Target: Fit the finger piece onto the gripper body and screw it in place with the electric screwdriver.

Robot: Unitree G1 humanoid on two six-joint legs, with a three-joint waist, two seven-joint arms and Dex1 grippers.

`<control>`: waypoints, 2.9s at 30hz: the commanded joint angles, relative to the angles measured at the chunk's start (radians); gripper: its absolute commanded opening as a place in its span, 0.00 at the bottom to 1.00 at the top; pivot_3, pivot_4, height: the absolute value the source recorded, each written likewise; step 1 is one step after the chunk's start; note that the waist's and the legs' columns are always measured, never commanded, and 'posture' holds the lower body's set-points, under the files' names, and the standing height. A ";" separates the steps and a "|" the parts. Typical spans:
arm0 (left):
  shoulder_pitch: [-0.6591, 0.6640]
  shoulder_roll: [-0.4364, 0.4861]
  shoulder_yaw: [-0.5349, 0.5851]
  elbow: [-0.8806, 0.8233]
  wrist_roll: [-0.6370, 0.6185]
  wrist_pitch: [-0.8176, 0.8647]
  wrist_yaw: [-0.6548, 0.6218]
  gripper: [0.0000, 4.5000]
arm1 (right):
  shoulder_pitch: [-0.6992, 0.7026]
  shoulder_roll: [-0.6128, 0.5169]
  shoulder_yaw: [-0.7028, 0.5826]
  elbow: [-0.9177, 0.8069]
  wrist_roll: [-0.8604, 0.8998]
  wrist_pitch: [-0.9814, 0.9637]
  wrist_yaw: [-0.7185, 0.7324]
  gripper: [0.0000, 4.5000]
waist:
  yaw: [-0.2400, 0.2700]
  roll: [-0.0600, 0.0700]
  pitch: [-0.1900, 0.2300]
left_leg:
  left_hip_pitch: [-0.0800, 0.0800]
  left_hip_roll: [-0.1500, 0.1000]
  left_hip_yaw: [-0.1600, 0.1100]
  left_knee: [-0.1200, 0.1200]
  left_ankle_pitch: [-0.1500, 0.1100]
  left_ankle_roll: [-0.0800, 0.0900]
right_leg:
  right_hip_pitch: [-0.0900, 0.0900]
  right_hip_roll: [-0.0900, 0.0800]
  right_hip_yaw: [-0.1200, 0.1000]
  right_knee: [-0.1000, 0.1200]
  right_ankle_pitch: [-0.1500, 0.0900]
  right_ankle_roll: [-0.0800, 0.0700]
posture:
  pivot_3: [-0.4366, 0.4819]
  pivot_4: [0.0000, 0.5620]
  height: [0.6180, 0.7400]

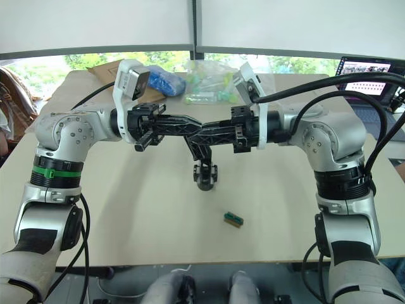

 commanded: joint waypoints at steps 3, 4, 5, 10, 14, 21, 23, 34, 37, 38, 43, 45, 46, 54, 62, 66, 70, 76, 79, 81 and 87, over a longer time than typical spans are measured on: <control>-0.038 -0.012 0.024 -0.010 -0.005 0.008 -0.008 0.00 | -0.012 0.009 0.015 -0.038 -0.007 -0.010 0.004 0.36 | -0.001 0.000 0.000 | 0.000 0.000 0.000 0.000 0.000 0.000 | 0.000 0.000 0.000 0.000 0.000 0.000 | 0.48 0.27 0.93; -0.037 -0.012 0.024 -0.013 -0.004 0.008 -0.009 0.00 | -0.012 0.011 0.016 -0.038 -0.011 -0.017 0.001 0.44 | -0.001 0.000 0.000 | 0.000 0.000 0.000 0.000 0.000 0.000 | 0.000 0.000 0.000 0.000 0.000 0.000 | 0.48 0.27 0.93; -0.037 -0.013 0.024 -0.013 -0.002 0.008 -0.011 0.00 | -0.011 0.013 0.017 -0.038 -0.015 -0.023 0.000 0.50 | -0.001 0.000 0.000 | 0.000 0.000 0.000 0.000 0.000 0.000 | 0.000 0.000 0.000 0.000 0.000 0.000 | 0.48 0.27 0.93; -0.038 -0.011 0.023 -0.018 0.002 0.009 -0.018 0.00 | -0.016 0.025 0.013 -0.032 -0.015 -0.029 0.001 0.50 | -0.001 0.000 0.000 | 0.000 0.000 0.000 0.000 0.000 0.000 | 0.000 0.000 0.000 0.000 0.000 0.000 | 0.48 0.27 0.93; -0.037 -0.006 0.018 -0.019 0.009 0.004 -0.026 0.00 | -0.020 0.027 0.011 -0.028 -0.011 -0.028 0.008 0.32 | -0.001 0.000 0.000 | 0.000 0.000 0.000 0.000 0.000 0.000 | 0.000 0.000 0.000 0.000 0.000 0.000 | 0.48 0.27 0.93; -0.024 0.004 0.005 -0.025 0.030 -0.012 -0.046 0.00 | -0.020 0.017 0.016 -0.031 -0.025 -0.045 0.028 0.09 | -0.001 0.000 0.000 | 0.000 0.000 0.000 0.000 0.000 0.000 | 0.000 0.000 0.000 0.000 0.000 0.000 | 0.48 0.27 0.93; -0.020 0.005 0.001 -0.027 0.037 -0.016 -0.053 0.00 | -0.026 0.014 0.017 -0.026 -0.025 -0.033 0.026 0.09 | -0.001 0.000 0.000 | 0.000 0.000 0.000 0.000 0.000 0.000 | 0.000 0.000 0.000 0.000 0.000 0.000 | 0.48 0.27 0.93; -0.024 0.001 -0.004 -0.021 0.062 -0.027 -0.080 0.00 | -0.042 0.000 0.022 -0.025 -0.030 -0.032 0.054 0.53 | -0.001 0.000 0.000 | 0.000 0.000 0.000 0.000 0.000 0.000 | 0.000 0.000 0.000 0.000 0.000 0.000 | 0.48 0.27 0.93; -0.026 -0.002 -0.004 -0.018 0.069 -0.031 -0.086 0.00 | -0.044 0.007 0.022 -0.023 -0.030 -0.030 0.053 0.42 | -0.001 0.000 0.000 | 0.000 0.000 0.000 0.000 0.000 0.000 | 0.000 0.000 0.000 0.000 0.000 0.000 | 0.48 0.27 0.93; -0.024 -0.002 -0.004 -0.019 0.072 -0.034 -0.087 0.00 | -0.045 0.008 0.021 -0.023 -0.029 -0.029 0.055 0.37 | -0.001 0.000 0.000 | 0.000 0.000 0.000 0.000 0.000 0.000 | 0.000 0.000 0.000 0.000 0.000 0.000 | 0.48 0.27 0.93; -0.022 -0.002 -0.006 -0.021 0.077 -0.035 -0.093 0.00 | -0.046 0.007 0.024 -0.025 -0.030 -0.033 0.063 0.07 | -0.001 0.000 0.000 | 0.000 0.000 0.000 0.000 0.000 0.000 | 0.000 0.000 0.000 0.000 0.000 0.000 | 0.48 0.27 0.93; -0.026 -0.003 -0.006 -0.018 0.079 -0.032 -0.090 0.00 | -0.045 0.005 0.025 -0.025 -0.035 -0.041 0.065 0.07 | -0.001 0.000 0.000 | 0.000 0.000 0.000 0.000 0.000 0.000 | 0.000 0.000 0.000 0.000 0.000 0.000 | 0.48 0.27 0.93; -0.027 -0.002 -0.008 -0.016 0.081 -0.029 -0.088 0.00 | -0.042 0.005 0.024 -0.025 -0.037 -0.044 0.063 0.07 | -0.001 0.000 0.000 | 0.000 0.000 0.000 0.000 0.000 0.000 | 0.000 0.000 0.000 0.000 0.000 0.000 | 0.48 0.27 0.93; 0.039 0.127 -0.113 0.044 0.257 -0.298 -0.281 0.66 | 0.032 -0.008 0.017 -0.064 -0.077 -0.123 0.054 0.07 | -0.004 0.000 0.000 | 0.000 0.000 0.000 0.000 0.000 0.000 | 0.000 0.000 0.000 0.000 0.000 0.000 | 0.48 0.27 0.93; 0.159 0.116 -0.210 0.262 0.547 -0.807 -0.290 1.00 | 0.192 -0.049 0.029 -0.124 -0.173 -0.304 0.062 0.07 | 0.004 0.000 0.000 | -0.002 0.000 0.000 0.001 0.000 0.000 | -0.001 0.000 -0.001 -0.001 0.000 0.000 | 0.48 0.27 0.93; 0.189 0.018 -0.227 0.403 0.645 -0.999 -0.191 1.00 | 0.245 -0.046 0.021 -0.143 -0.184 -0.330 0.043 0.07 | 0.006 0.000 0.000 | -0.002 0.000 0.000 0.002 0.000 0.000 | -0.001 -0.001 -0.001 -0.002 0.000 0.000 | 0.48 0.27 0.93; 0.188 -0.102 -0.220 0.534 0.715 -1.118 -0.040 1.00 | 0.287 -0.049 0.014 -0.174 -0.177 -0.329 0.027 0.07 | 0.012 -0.001 0.000 | -0.002 0.000 0.000 0.003 0.000 0.000 | -0.001 -0.001 -0.001 -0.002 0.000 0.000 | 0.48 0.27 0.93; 0.174 -0.206 -0.190 0.632 0.707 -1.130 0.004 1.00 | 0.326 -0.065 0.004 -0.210 -0.165 -0.328 0.025 0.07 | 0.011 -0.001 0.000 | -0.002 0.000 0.000 0.003 0.000 0.001 | -0.002 -0.001 -0.001 -0.001 0.001 0.000 | 0.48 0.27 0.93; 0.170 -0.237 -0.184 0.655 0.712 -1.140 0.011 1.00 | 0.340 -0.064 0.003 -0.209 -0.168 -0.337 0.023 0.07 | 0.012 -0.001 0.000 | -0.002 0.000 0.000 0.003 0.000 0.001 | -0.002 -0.001 -0.001 -0.001 0.001 0.000 | 0.48 0.27 0.93; 0.166 -0.262 -0.177 0.679 0.719 -1.169 0.028 1.00 | 0.354 -0.058 0.003 -0.203 -0.177 -0.356 0.021 0.07 | 0.014 -0.001 0.000 | -0.002 0.000 0.000 0.003 -0.001 0.001 | -0.001 -0.002 -0.001 -0.002 0.001 0.000 | 0.48 0.27 0.93; 0.163 -0.292 -0.177 0.740 0.732 -1.219 0.017 0.70 | 0.399 0.000 0.014 -0.146 -0.233 -0.535 0.029 0.07 | 0.015 -0.001 0.000 | -0.002 0.000 0.000 0.004 -0.001 0.002 | -0.001 -0.002 -0.001 -0.002 0.001 0.000 | 0.48 0.27 0.93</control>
